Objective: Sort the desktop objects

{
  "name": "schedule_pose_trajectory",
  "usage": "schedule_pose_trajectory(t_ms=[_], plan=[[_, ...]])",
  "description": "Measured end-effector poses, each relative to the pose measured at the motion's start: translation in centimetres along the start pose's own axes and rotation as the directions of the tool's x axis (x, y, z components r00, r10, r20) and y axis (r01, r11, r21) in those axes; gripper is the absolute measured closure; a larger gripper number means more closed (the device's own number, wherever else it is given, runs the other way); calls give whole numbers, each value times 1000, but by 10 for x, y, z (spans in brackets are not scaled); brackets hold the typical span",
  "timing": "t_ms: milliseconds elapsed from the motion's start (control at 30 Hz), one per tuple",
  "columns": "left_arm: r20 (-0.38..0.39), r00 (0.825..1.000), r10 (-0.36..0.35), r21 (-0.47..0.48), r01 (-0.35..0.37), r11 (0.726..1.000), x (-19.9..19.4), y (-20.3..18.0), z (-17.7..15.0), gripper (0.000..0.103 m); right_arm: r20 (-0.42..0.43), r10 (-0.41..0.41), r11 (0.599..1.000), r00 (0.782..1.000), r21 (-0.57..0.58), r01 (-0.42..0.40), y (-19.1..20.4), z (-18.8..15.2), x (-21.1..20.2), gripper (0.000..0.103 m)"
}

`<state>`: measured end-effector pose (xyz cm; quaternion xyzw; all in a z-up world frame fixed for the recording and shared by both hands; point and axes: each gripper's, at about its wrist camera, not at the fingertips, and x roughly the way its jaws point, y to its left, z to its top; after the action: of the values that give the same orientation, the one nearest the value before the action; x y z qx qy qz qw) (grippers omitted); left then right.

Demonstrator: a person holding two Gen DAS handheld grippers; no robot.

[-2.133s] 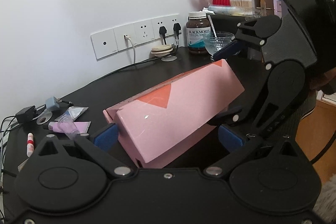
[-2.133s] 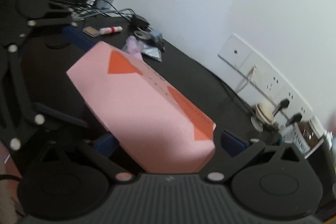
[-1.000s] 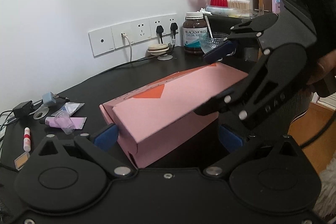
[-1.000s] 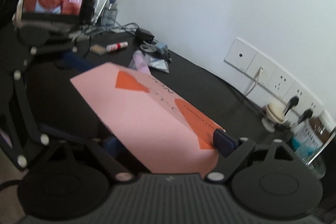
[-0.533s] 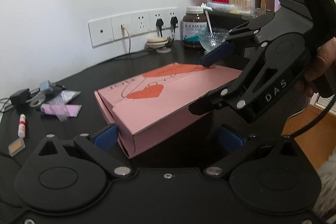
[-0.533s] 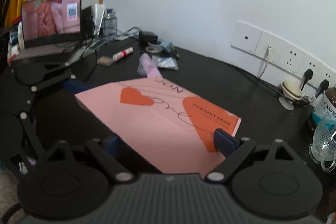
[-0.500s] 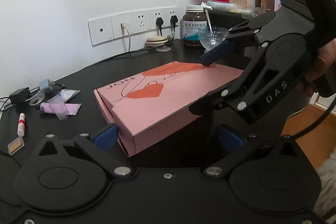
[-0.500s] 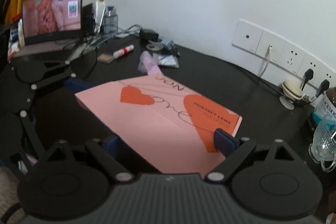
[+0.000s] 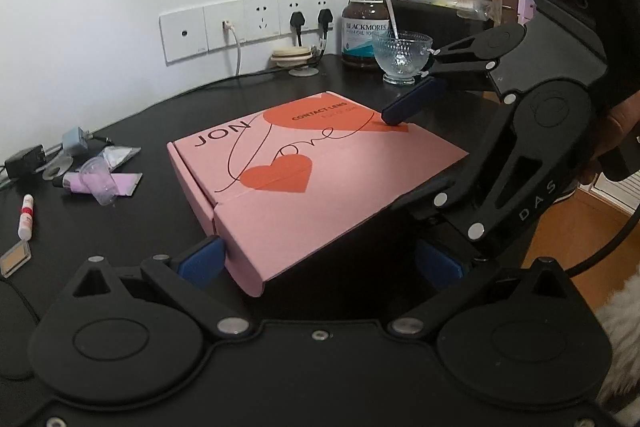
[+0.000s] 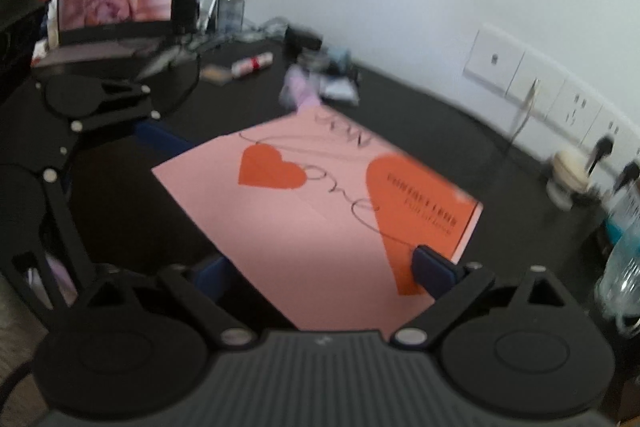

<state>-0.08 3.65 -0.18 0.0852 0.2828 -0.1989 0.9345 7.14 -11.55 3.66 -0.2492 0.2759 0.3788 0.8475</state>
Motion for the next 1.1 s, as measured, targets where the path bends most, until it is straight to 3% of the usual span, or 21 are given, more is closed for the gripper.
schedule_pose_trajectory(t_ms=[500, 800, 933, 1100], plan=[[4, 1000, 28, -26, -28, 999, 15, 8, 3, 0, 20, 19, 996, 1000, 89, -21, -6, 1, 1, 7], [-60, 998, 0, -5, -1, 1000, 30, 11, -1, 0, 14, -75, 997, 997, -2, 75, 5, -7, 8, 5], [-66, 998, -5, -12, 4, 1000, 31, 15, 0, 0, 34, -53, 998, 998, 32, 52, -12, -17, -9, 5], [-77, 997, 4, 0, -4, 1000, 35, 14, 3, 0, -23, -24, 998, 999, 53, 25, -34, -37, -16, 5]])
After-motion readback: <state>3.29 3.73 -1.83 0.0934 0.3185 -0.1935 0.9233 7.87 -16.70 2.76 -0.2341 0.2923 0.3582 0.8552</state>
